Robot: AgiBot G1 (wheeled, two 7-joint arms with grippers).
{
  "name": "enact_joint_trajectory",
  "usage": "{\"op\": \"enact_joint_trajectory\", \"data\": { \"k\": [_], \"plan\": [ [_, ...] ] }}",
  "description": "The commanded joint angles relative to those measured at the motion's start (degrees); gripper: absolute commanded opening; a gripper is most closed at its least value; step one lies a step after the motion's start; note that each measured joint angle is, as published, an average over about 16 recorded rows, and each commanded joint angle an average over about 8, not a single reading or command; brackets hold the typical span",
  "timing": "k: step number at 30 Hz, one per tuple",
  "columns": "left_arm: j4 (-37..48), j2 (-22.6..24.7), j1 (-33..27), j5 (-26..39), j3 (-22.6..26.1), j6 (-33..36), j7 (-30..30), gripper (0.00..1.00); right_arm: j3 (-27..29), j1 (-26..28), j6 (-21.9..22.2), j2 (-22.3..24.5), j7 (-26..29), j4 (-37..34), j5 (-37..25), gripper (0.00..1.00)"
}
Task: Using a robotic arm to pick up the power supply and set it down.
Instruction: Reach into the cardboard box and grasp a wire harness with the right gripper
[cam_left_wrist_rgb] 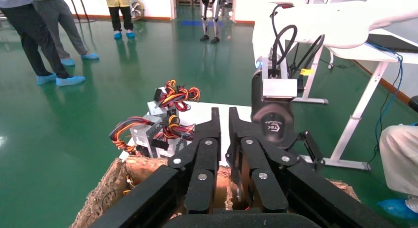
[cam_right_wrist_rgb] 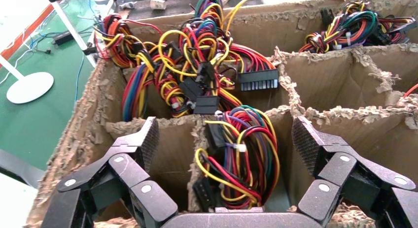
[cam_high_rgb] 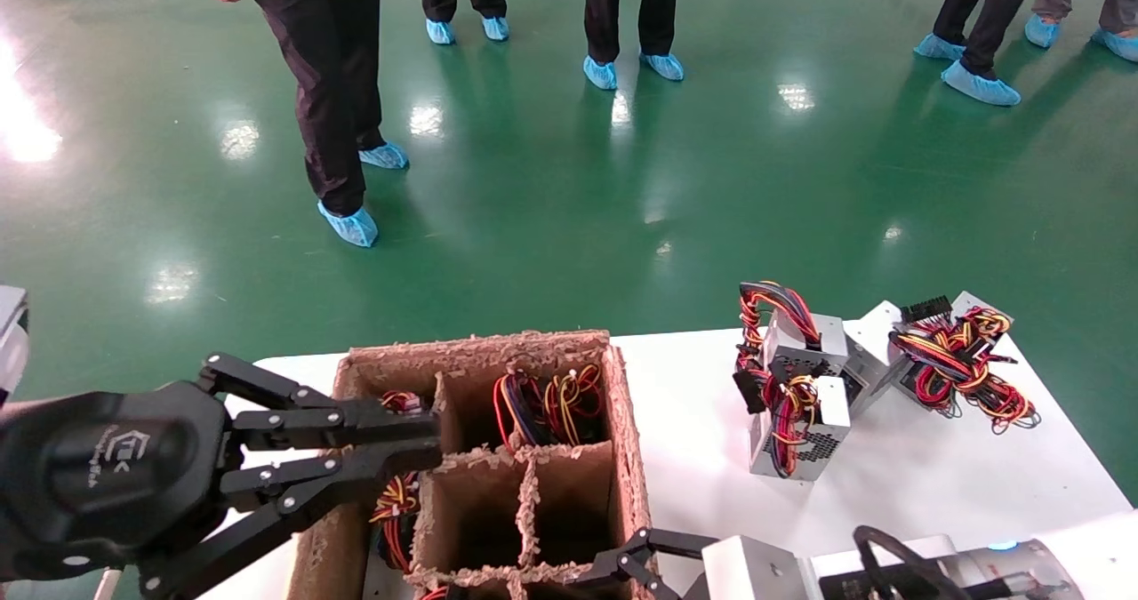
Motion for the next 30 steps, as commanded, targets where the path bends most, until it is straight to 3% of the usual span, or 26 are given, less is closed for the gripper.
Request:
{"op": "enact_joint_trajectory", "data": {
  "k": [1, 30],
  "plan": [
    [0.0, 0.0, 0.0, 0.0, 0.0, 0.0, 0.0, 0.0, -0.2, 0.1, 0.2, -0.5, -0.4, -0.6, -0.4, 0.0],
    [0.0, 0.0, 0.0, 0.0, 0.0, 0.0, 0.0, 0.0, -1.1, 0.5, -0.2, -1.7, -2.3, -3.7, -1.9, 0.0]
  ]
}}
